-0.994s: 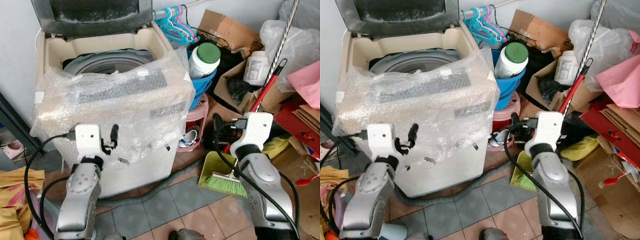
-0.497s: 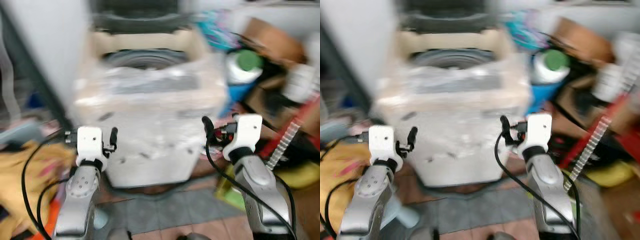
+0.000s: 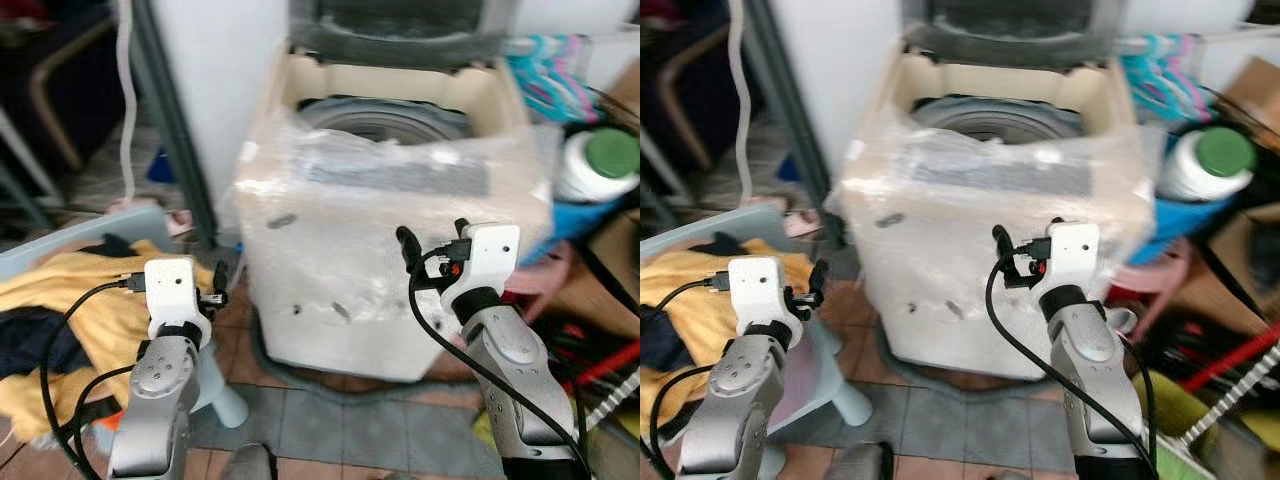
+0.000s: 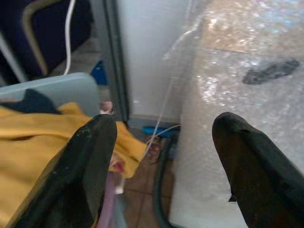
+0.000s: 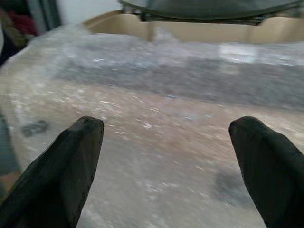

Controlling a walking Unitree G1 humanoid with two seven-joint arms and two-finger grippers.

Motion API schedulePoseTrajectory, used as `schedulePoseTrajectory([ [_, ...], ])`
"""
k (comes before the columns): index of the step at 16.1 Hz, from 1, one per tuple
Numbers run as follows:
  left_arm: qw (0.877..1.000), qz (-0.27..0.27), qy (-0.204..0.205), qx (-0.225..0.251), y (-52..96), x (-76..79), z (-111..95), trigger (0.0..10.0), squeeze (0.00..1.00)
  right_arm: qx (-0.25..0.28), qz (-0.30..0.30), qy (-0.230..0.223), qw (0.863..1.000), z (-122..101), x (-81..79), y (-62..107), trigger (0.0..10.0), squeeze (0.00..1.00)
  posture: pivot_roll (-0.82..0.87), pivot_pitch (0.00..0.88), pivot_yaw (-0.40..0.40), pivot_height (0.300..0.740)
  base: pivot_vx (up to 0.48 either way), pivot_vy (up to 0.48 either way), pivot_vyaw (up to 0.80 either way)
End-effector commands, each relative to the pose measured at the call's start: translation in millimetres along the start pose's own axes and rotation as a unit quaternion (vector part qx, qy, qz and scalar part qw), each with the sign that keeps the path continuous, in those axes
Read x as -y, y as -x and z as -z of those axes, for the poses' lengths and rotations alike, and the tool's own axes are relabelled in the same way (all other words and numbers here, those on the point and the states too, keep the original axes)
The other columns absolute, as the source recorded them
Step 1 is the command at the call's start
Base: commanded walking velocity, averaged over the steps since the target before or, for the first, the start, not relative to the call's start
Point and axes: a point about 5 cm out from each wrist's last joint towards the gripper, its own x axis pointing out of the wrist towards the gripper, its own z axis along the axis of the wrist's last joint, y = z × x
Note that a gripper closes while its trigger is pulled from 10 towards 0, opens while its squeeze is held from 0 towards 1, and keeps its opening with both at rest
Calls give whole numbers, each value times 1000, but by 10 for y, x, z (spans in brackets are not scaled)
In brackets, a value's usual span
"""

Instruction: Clothes washing

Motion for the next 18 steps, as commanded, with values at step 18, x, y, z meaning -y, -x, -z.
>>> schedulePoseTrajectory([
  [18, 999, 38, 10, 18, -29, 104, -86, 10000, 0, 13, -14, -22, 1000, -30, -69, -85, 10000, 0, -37, 0, -5, 740, 0, 314, 438],
])
